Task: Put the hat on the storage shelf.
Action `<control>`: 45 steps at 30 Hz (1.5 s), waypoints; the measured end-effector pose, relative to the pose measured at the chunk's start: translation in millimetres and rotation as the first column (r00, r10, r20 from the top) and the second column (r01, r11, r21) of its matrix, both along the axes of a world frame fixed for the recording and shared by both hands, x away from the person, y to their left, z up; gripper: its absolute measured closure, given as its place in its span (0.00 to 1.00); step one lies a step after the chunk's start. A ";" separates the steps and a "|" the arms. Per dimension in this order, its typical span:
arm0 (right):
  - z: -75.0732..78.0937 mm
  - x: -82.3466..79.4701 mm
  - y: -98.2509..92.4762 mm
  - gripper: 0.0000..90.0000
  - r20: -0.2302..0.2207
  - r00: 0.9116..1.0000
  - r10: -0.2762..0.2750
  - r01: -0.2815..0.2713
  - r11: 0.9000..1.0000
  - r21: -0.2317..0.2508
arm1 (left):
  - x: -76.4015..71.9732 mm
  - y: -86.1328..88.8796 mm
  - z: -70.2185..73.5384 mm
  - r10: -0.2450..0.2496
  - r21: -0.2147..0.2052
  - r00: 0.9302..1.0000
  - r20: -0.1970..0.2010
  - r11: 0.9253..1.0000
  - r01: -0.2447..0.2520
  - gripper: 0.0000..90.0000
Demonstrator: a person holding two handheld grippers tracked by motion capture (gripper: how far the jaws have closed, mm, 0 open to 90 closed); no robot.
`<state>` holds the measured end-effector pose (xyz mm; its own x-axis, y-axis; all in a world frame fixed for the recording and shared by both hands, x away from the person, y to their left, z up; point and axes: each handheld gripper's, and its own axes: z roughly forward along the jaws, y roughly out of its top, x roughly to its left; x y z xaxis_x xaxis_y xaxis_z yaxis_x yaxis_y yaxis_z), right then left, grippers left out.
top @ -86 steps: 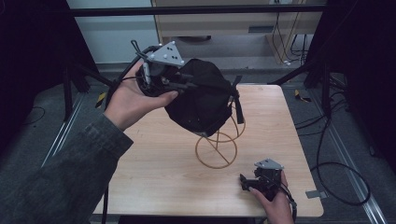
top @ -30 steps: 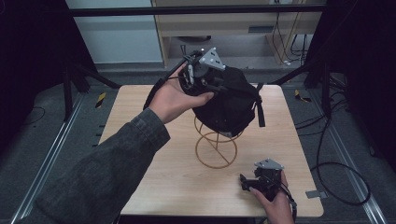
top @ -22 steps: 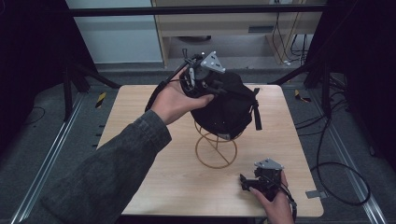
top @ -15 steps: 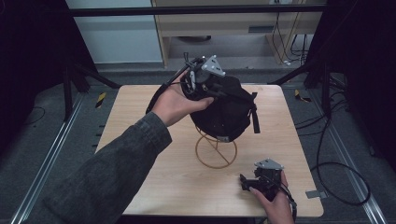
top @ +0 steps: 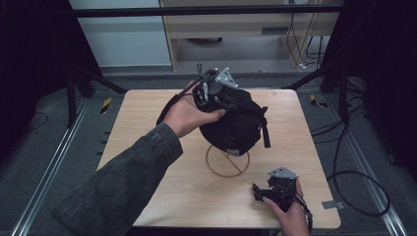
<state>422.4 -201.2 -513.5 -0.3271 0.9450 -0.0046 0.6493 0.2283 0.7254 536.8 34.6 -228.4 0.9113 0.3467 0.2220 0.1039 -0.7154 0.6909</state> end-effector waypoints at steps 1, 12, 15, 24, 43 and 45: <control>0.0 0.0 0.0 0.00 -0.001 1.000 -0.001 0.000 1.000 0.000 | 0.4 0.0 -1.0 -0.001 0.003 1.000 0.000 1.000 0.001 0.80; 0.0 0.0 0.0 0.00 0.000 1.000 0.000 0.000 1.000 -0.001 | 2.0 -1.8 -13.8 -0.005 0.009 1.000 -0.023 1.000 0.005 0.79; 0.0 0.0 -0.1 0.00 0.000 1.000 0.000 0.000 1.000 -0.001 | 1.9 -2.1 -15.3 -0.005 0.011 1.000 -0.021 1.000 0.006 0.79; 0.0 0.1 -0.1 0.00 0.001 1.000 0.000 0.000 1.000 -0.003 | 2.9 -1.5 -18.4 -0.002 0.007 1.000 -0.021 1.000 0.002 0.78; 0.0 0.2 -0.3 0.00 0.003 1.000 0.002 -0.002 1.000 -0.004 | 2.9 -2.2 -22.2 -0.002 0.017 1.000 -0.011 1.000 0.003 0.74; 0.1 0.1 -0.4 0.00 0.003 1.000 0.003 -0.003 1.000 -0.003 | 2.7 -1.6 -22.9 -0.002 0.015 1.000 -0.011 1.000 0.002 0.73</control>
<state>422.6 -201.6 -513.5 -0.3298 0.9440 -0.0086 0.6467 0.2326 0.7264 539.5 33.0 -251.3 0.9146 0.3414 0.2168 0.1101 -0.7260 0.6788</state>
